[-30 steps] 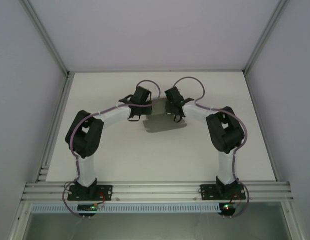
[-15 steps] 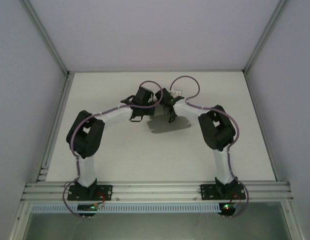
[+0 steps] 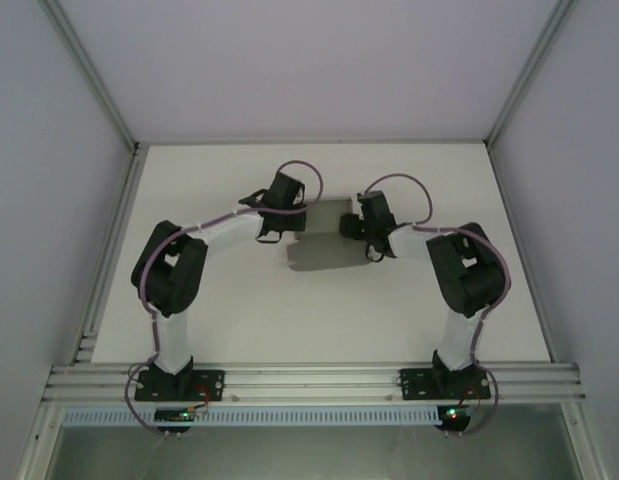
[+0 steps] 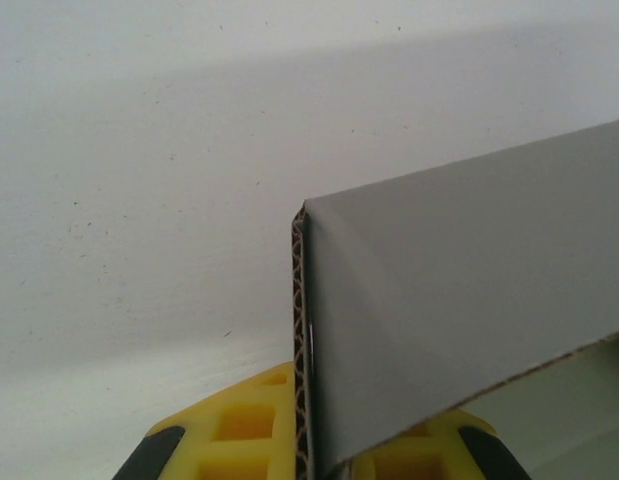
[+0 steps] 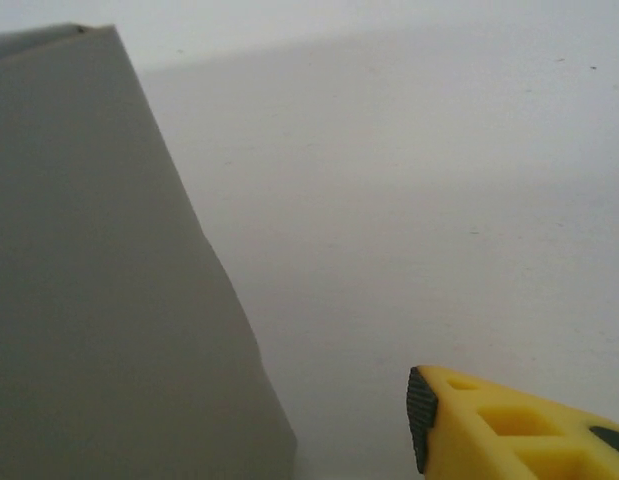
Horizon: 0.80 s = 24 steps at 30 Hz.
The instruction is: Assemble paper box
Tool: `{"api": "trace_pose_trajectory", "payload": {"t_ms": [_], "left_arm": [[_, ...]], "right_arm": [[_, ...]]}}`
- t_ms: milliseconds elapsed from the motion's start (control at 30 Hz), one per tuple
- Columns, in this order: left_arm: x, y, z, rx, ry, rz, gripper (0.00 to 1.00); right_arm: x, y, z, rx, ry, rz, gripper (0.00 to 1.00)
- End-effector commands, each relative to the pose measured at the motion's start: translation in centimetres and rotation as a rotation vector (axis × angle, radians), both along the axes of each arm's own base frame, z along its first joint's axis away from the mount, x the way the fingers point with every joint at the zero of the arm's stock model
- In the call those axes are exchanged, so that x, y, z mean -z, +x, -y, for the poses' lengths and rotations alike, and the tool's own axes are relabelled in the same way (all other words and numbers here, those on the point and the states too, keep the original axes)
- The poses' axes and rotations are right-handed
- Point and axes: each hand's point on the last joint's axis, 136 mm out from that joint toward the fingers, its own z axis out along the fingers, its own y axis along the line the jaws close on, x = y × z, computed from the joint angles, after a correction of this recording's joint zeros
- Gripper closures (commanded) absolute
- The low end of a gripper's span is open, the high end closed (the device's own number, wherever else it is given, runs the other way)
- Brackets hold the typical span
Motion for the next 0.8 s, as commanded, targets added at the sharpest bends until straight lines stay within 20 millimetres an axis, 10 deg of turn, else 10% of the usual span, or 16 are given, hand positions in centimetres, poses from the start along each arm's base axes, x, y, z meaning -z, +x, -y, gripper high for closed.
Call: {"api": "trace_pose_trajectory", "payload": {"t_ms": [0,267,600,767], "left_arm": [[-1.2,0.6,-1.6,-0.034,0.027,0.012,1.0],[-1.4,0.9,-1.6,-0.03,0.03,0.025,1.0],[-3.8,1.5,-2.7,0.094,0.061,0.081,1.0],[-6.3,-0.2,-3.0,0.452,0.017,0.08,1.0]], "right_arm": [[-3.4,0.3,-0.5,-0.071,0.061,0.077,0.36],[-7.5,-0.7,-2.1,-0.173,0.15,0.163,0.01],[-13.0,-1.3,1.7,-0.084,0.137,0.257,0.01],[-14.4,-2.4,5.9,0.048,0.11,0.232,0.01]]}}
